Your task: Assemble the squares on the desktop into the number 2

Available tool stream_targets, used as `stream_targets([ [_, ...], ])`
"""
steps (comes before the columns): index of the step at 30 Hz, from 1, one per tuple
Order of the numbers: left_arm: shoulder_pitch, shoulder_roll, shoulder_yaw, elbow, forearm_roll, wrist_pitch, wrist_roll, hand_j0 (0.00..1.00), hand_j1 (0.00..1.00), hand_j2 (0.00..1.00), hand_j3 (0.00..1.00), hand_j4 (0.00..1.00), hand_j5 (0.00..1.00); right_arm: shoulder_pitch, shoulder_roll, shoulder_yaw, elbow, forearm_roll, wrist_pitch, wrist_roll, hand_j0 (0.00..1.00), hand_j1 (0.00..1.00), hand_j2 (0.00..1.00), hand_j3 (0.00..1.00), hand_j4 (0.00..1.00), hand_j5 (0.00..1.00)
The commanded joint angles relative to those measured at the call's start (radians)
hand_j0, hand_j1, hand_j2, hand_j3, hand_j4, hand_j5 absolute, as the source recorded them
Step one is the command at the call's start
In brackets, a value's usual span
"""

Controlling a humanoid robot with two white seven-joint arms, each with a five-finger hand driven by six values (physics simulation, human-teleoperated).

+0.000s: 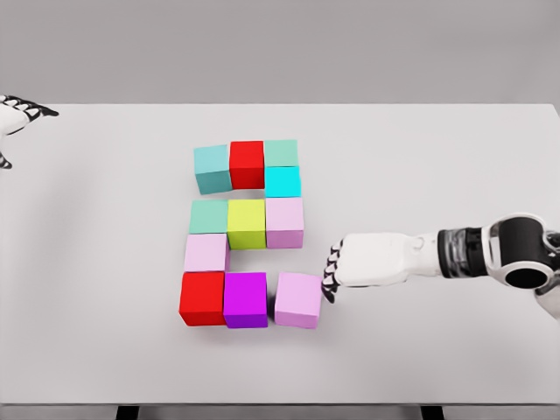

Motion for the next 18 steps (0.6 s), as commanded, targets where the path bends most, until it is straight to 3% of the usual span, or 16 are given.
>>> stream_targets([
  [1, 0.000, -0.002, 0.001, -0.015, 0.006, 0.001, 0.001, 1.00, 1.00, 1.00, 1.00, 1.00, 1.00, 0.000, 0.005, 0.000, 0.000, -0.006, 0.002, 0.000, 0.49, 0.49, 0.49, 0.49, 0.49, 0.49],
  [7, 0.009, -0.034, -0.005, -0.082, 0.006, 0.001, -0.001, 1.00, 1.00, 1.00, 1.00, 1.00, 1.00, 0.005, 0.030, -0.006, 0.000, -0.004, 0.002, 0.000, 0.49, 0.49, 0.49, 0.49, 0.49, 0.49],
  [18, 0.009, -0.044, -0.004, -0.089, 0.010, 0.001, 0.001, 1.00, 1.00, 1.00, 1.00, 1.00, 1.00, 0.006, 0.028, -0.035, 0.014, -0.001, 0.002, 0.000, 0.49, 0.49, 0.49, 0.49, 0.49, 0.49],
])
